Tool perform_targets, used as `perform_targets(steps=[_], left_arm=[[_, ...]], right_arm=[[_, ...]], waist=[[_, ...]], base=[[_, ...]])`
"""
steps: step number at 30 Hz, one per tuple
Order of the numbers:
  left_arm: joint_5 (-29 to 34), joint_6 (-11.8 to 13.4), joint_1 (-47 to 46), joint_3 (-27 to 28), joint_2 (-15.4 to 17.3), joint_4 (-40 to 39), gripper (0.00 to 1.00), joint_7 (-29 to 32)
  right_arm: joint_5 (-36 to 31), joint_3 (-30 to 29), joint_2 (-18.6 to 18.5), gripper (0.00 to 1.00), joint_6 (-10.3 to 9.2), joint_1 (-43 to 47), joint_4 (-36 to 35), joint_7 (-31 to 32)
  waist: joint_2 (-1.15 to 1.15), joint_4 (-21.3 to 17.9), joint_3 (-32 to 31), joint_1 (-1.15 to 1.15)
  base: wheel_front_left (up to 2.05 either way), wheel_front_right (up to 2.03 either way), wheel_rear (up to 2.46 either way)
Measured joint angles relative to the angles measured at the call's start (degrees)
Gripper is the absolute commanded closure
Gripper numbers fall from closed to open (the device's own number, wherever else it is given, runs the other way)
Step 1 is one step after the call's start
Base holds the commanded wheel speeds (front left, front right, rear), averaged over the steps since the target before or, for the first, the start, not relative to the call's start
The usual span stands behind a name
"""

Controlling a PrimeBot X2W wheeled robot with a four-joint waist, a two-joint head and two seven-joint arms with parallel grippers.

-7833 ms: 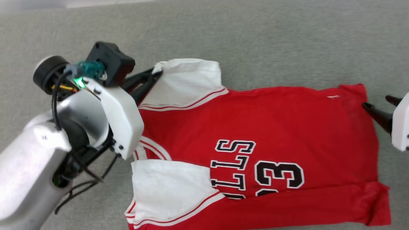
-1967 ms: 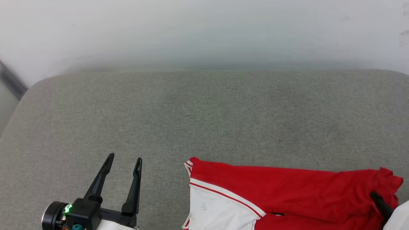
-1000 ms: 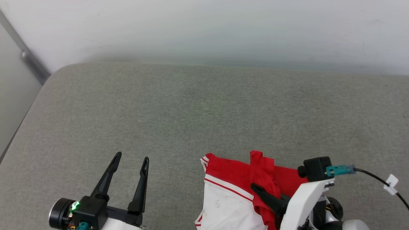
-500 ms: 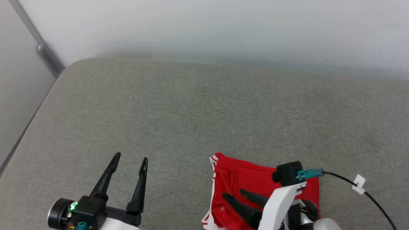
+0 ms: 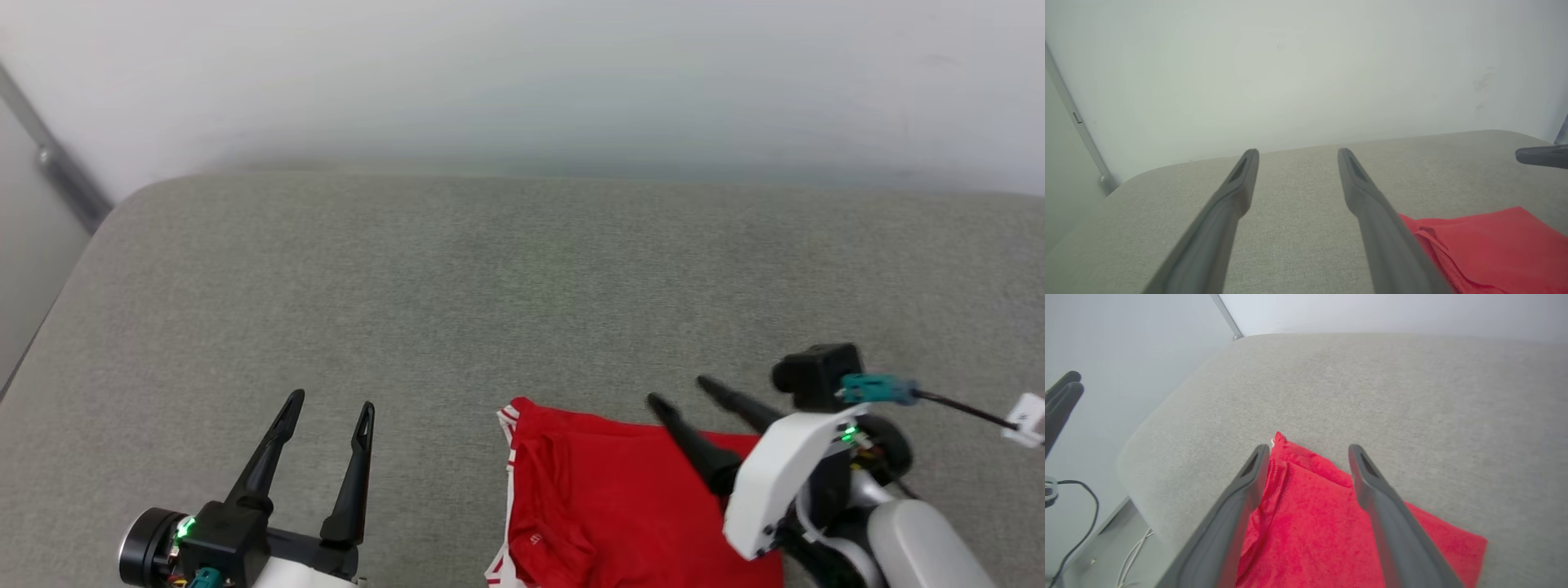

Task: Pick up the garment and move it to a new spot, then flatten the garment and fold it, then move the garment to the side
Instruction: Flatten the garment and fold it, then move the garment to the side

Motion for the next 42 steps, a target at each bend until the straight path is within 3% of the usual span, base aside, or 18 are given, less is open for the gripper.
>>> perform_targets(steps=[8,12,17,21,24,32,42], left_arm=[[-0.3,0.0,0.0,0.3,-0.1,-0.3,0.00,0.0],[-0.5,0.0,0.0,0.4,-0.3,-0.5,0.00,0.0],[-2.0,0.0,0.3,1.0,-1.0,-0.7,0.00,0.0],[-2.5,0.0,1.6,1.5,-1.4,-1.2,0.00,0.0],[-2.8,0.0,2.4,1.9,-1.5,-1.7,0.00,0.0],[-2.9,0.0,3.0,1.4,-1.5,-1.6,0.00,0.0],[-2.5,0.0,3.0,0.9,-1.4,-1.4,0.00,0.0]], right_arm=[[-9.2,-4.4,-9.2,0.00,0.01,-1.7,-2.4,-10.8],[-12.4,-8.2,-11.4,0.00,0.01,-0.9,-2.7,-17.5],[-14.2,-13.6,-10.8,0.00,0.02,3.0,-4.3,-26.7],[-15.6,-14.5,-10.4,0.00,0.01,7.4,-5.2,-32.1],[-16.7,-16.1,-8.0,0.00,0.01,10.3,-5.1,-35.1],[-18.6,-17.0,-3.5,0.00,0.01,13.8,-4.3,-37.4],[-19.4,-16.6,-3.4,0.00,0.02,14.0,-3.9,-37.9]], waist=[[0.00,-3.7,-0.4,0.00],[0.00,-5.5,-0.3,0.00],[0.00,-7.1,-0.1,0.00],[0.00,-7.7,0.1,0.00],[0.00,-7.8,0.1,0.00],[0.00,-7.0,-0.2,0.00],[0.00,-6.6,0.2,0.00]], base=[[0.00,0.00,0.00],[0.00,0.00,0.00],[0.00,0.00,0.00],[0.00,0.00,0.00],[0.00,0.00,0.00],[0.00,0.00,0.00],[0.00,0.00,0.00]])
